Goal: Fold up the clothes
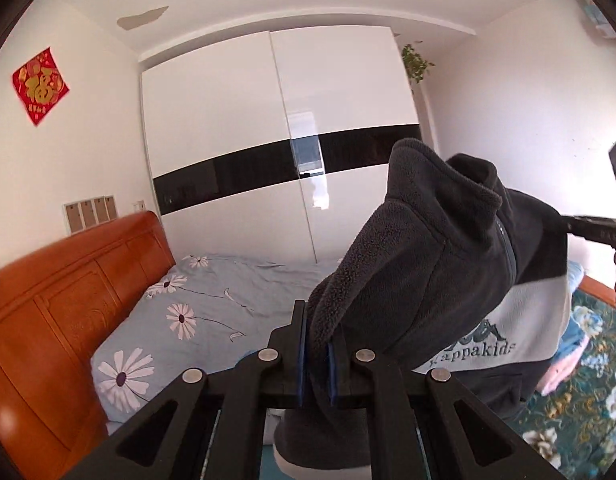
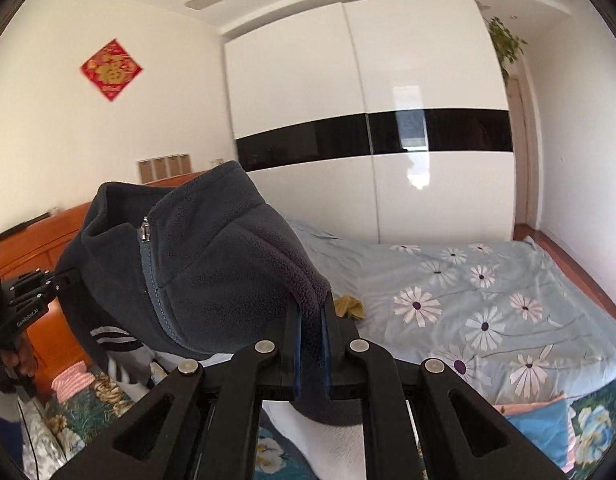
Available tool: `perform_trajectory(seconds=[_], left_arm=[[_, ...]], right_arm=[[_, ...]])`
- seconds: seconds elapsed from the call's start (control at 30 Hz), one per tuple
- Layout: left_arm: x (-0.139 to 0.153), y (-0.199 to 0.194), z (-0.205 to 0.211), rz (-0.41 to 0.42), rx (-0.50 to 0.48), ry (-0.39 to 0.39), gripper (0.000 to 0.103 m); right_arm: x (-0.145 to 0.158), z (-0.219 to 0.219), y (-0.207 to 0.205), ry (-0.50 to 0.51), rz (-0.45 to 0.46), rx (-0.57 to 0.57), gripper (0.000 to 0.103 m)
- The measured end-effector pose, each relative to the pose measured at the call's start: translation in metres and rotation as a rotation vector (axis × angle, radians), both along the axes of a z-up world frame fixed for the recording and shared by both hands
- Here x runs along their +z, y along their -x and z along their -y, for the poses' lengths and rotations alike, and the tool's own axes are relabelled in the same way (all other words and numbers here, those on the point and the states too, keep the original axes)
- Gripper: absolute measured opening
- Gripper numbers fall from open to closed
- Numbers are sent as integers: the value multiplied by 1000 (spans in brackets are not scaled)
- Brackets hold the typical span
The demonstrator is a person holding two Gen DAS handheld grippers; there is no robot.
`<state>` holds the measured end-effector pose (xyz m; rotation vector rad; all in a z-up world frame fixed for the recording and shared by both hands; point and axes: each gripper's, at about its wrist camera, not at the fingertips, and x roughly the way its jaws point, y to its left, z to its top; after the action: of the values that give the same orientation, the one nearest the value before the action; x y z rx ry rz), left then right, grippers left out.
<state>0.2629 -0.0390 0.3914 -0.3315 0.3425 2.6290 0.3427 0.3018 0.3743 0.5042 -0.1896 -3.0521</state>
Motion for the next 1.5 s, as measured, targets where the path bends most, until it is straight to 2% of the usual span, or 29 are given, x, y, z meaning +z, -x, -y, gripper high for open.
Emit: perform_trajectory(seconds=[0.1, 0.17, 0.23, 0.3, 0.47, 0.53, 0.57, 0.63, 0.8, 0.93, 1.03, 1.07, 1.1, 1.13, 1.17, 1.23, 1.27, 1.4, 1.43, 1.47, 1.5], left_arm=[[4, -6, 13, 28, -22, 29, 9], [-5, 11, 12, 80, -33, 59, 10], [-26, 42, 3, 145, -21, 103, 10], [-68, 86, -9, 244, 3, 148, 10], [-199, 191, -47, 475, 60, 264, 9], [-245, 222, -61, 535, 75, 308, 9], [-269, 239, -69, 558, 90, 336, 2], [-305, 264, -82, 578, 132, 372, 1], [-346, 312, -83, 699, 180, 256, 1], [-364, 311, -65, 782, 165, 150, 3], [-381, 297, -48, 879, 125, 61, 4], [-388, 288, -43, 909, 127, 38, 10], [-394, 280, -38, 939, 129, 15, 15], [-401, 271, -34, 969, 130, -8, 28], [-407, 263, -30, 996, 128, -31, 41], [-413, 245, -30, 1024, 99, -69, 55], [-418, 238, -36, 1013, 103, -27, 61], [-437, 212, -56, 966, 118, 143, 61], [-442, 206, -61, 954, 122, 185, 56], [-446, 200, -65, 943, 129, 221, 41], [-446, 201, -65, 937, 147, 230, 33]], right_arm=[[-2, 5, -3, -6, 29, 48, 8], [-22, 4, 20, -7, 107, 58, 8], [-42, 3, 42, -8, 185, 69, 8], [-69, 1, 68, -9, 271, 73, 8], [-195, -13, 153, 3, 513, 33, 8], [-242, -24, 182, 17, 595, -6, 8], [-265, -33, 194, 32, 632, -27, 8], [-304, -52, 214, 67, 698, -83, 8], [-369, -102, 249, 212, 770, -192, 8], [-388, -115, 259, 224, 798, -198, 8], [-387, -108, 258, 162, 802, -171, 10], [-386, -105, 257, 138, 800, -162, 11], [-383, -102, 254, 108, 797, -161, 19], [-378, -98, 250, 75, 792, -169, 33], [-374, -96, 244, 52, 784, -177, 38], [-363, -93, 228, 32, 761, -187, 41], [-358, -92, 219, 35, 751, -184, 41], [-353, -92, 180, -19, 775, -210, 42], [-354, -92, 171, -41, 791, -223, 42], [-355, -94, 162, -55, 803, -233, 42], [-356, -96, 155, -61, 813, -239, 42]])
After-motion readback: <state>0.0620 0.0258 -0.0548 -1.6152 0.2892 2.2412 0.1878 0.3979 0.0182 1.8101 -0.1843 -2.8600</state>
